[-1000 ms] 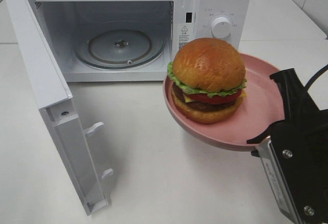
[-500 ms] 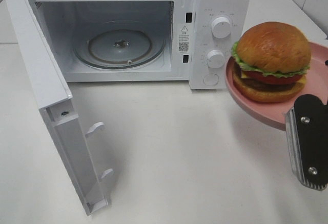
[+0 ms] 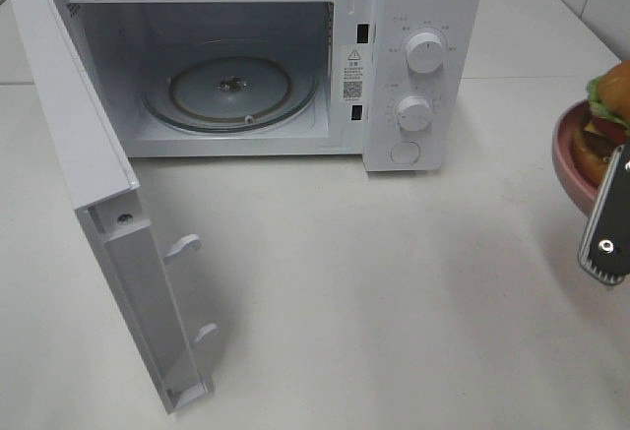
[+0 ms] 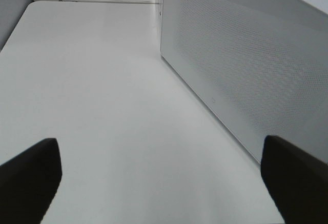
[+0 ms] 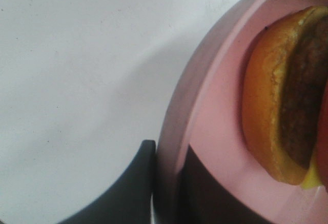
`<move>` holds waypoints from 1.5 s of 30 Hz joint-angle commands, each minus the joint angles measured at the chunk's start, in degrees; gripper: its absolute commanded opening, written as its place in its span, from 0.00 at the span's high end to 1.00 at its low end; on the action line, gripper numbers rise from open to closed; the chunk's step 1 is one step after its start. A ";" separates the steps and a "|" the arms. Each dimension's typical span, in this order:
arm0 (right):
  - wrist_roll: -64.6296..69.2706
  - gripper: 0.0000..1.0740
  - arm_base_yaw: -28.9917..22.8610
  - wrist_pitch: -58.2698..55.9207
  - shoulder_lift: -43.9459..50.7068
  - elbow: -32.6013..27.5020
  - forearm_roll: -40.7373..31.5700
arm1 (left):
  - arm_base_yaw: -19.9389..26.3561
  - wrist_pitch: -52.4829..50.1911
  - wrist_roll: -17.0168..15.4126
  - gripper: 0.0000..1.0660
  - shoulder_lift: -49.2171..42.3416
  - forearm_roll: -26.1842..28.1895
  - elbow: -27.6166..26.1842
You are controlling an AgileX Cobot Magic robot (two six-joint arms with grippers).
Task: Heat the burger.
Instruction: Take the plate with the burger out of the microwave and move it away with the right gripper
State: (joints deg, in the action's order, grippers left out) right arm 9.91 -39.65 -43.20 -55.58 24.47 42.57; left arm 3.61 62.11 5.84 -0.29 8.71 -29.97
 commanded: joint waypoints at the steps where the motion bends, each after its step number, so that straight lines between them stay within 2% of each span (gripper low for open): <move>1: 4.41 1.00 0.23 -1.78 0.80 0.40 4.01 | -0.23 -0.46 -0.40 0.08 -0.97 0.06 0.17; 9: 14.78 1.00 0.23 -4.87 -1.78 0.40 5.84 | -0.23 -0.46 -0.40 0.08 -0.97 0.06 0.17; 11: 21.03 1.00 0.23 -4.41 -6.19 0.40 6.42 | -0.23 -0.46 -0.40 0.08 -0.97 0.06 0.17; 17: 27.22 1.00 0.23 -2.86 -11.63 0.40 7.05 | -0.23 -0.46 -0.40 0.08 -0.97 0.06 0.17; 19: 34.03 1.00 0.23 -1.32 -17.48 0.40 8.54 | -0.23 -0.46 -0.40 0.08 -0.97 0.06 0.17; 22: 35.58 1.00 0.23 -0.97 -18.74 0.40 8.94 | -0.23 -0.46 -0.40 0.08 -0.97 0.06 0.17; 24: 44.23 1.00 0.23 0.69 -24.41 0.40 11.17 | -0.23 -0.46 -0.40 0.08 -0.97 0.06 0.17; 34: 60.96 1.00 0.29 2.18 -35.35 0.40 18.56 | -0.23 -0.46 -0.40 0.08 -0.97 0.06 0.17; 42: 67.38 0.96 5.27 4.18 -42.91 0.40 22.29 | -0.23 -0.46 -0.40 0.08 -0.97 0.06 0.17; 45: 68.01 0.90 7.28 6.19 -44.06 0.40 24.29 | -0.23 -0.46 -0.40 0.08 -0.97 0.06 0.17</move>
State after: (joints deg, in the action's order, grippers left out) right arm 77.23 -32.89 -34.89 -99.52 24.69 64.00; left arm 3.61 62.11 5.84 -0.29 8.71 -29.97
